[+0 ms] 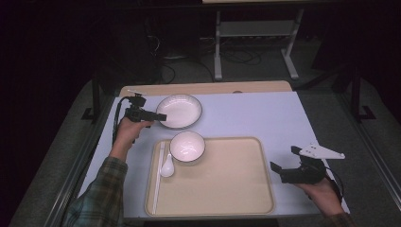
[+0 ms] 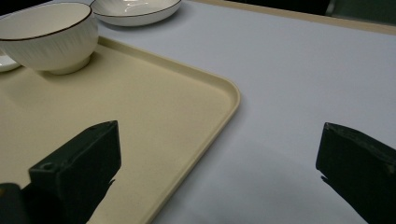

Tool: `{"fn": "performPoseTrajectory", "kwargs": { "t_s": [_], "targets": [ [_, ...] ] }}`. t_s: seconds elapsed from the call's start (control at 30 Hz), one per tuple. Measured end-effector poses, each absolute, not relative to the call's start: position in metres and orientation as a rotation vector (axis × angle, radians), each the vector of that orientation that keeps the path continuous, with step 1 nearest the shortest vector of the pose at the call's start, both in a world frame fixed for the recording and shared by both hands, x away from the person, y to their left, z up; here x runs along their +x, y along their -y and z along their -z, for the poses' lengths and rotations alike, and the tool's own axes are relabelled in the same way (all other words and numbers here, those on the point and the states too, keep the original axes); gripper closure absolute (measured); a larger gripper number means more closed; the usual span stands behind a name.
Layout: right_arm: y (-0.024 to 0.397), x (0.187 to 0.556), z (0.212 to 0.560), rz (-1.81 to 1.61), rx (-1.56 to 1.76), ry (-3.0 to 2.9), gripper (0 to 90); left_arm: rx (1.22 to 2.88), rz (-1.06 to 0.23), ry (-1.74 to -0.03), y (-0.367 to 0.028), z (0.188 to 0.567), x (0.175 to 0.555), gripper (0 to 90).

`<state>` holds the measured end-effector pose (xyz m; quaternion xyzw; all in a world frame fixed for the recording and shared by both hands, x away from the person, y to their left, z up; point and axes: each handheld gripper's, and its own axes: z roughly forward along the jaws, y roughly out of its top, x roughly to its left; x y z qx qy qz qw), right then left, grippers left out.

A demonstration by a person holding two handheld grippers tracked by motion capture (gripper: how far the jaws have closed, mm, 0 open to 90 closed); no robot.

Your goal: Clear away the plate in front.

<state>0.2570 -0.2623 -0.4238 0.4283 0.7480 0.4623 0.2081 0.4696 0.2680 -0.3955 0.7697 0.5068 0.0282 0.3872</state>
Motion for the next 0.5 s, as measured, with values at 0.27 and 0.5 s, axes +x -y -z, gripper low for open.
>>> {"fn": "performPoseTrajectory", "kwargs": {
  "t_s": [0.27,0.5],
  "targets": [
    [0.263,0.256,0.424,-1.288,1.194,-2.081,0.0,1.895,-0.044,-1.391,-0.279,0.409,0.492,38.3],
    [0.264,0.256,0.424,-1.291,1.196,-2.077,0.0,1.890,-0.003,-1.454,-0.280,0.427,0.500,43.0]
  ]
}}
